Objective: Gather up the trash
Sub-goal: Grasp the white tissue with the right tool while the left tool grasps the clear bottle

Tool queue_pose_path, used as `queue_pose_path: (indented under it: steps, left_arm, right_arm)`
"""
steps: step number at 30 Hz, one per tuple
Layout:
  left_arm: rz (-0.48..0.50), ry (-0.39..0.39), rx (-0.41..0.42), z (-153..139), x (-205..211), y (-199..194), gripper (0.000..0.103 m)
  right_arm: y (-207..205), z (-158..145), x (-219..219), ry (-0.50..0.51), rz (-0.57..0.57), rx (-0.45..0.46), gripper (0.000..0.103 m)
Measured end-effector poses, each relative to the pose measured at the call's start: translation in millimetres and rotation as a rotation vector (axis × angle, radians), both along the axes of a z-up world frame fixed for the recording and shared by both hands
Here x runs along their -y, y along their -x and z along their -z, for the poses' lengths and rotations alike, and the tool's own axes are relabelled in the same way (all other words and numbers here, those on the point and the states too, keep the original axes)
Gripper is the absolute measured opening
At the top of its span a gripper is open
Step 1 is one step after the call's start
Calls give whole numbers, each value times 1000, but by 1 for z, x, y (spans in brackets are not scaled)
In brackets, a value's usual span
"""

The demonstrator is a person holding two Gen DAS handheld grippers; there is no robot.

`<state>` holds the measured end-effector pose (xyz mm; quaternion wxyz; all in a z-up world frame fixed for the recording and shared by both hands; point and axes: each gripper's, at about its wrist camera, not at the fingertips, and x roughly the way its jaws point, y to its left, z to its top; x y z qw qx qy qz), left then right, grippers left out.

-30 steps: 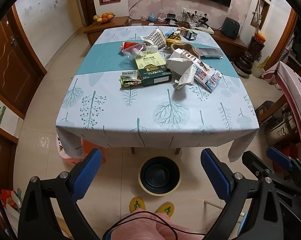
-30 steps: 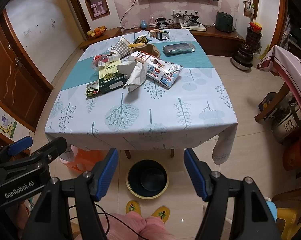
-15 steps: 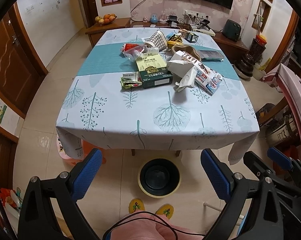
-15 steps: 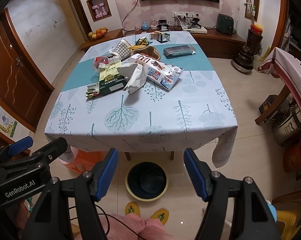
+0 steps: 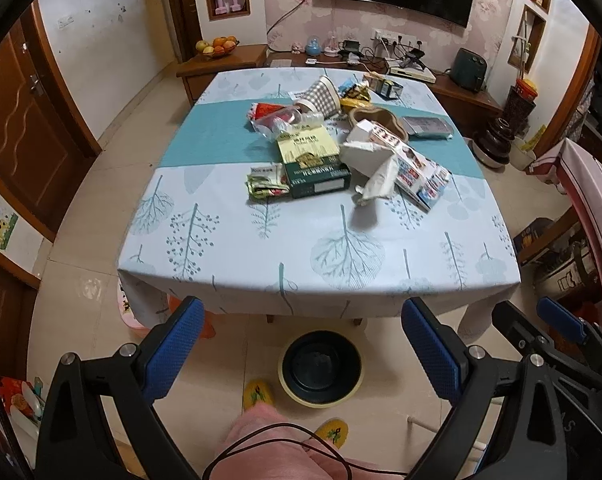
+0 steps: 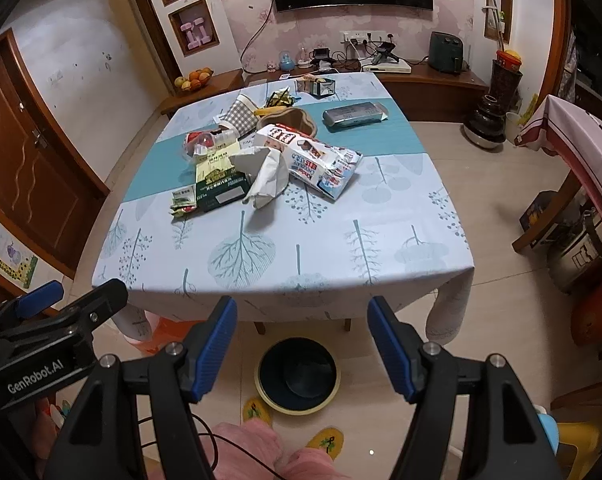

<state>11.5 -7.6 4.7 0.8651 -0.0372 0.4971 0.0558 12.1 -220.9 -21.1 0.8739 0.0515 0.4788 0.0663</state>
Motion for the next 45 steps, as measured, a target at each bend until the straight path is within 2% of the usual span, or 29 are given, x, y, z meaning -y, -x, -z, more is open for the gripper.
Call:
queue_pose_path:
  steps: [8,15,20,26,31,34,37,39,45]
  left_arm:
    - [-2,10,-7,0,-26,-37,98]
    - [10,47,-39,6,-63,-101,98]
    - [32,70,-84,17,-94,-154,98]
    - [80,90,-163,44,-125,-214,98]
    - [168,47,-209,62,-134,-262,98]
    - [239,-11,-216,72,-133,-289,98]
    - [311,-87,-214,81,-125,-313,98]
    - [366,-124,-222,88,-117,-328,98]
    - [526,-184,-249,107,-85,-349,98]
  right_arm:
    - [-30,-2,-17,1,2,6,68]
    - [-76,0,-39,-2,40,-22,67]
    - [-120,12,-53,-9,114,-72,67]
    - [-167,43,-76,39,151,-145,67]
    - [-201,70,-89,72,176,-194,67]
    - [-218,83,-93,91,205,-217,67]
    - [-229,94,-96,105,229,-233,65]
    - [-236,100,-98,110,239,-243,59]
    - [-245,108,-102,99,268,-265,57]
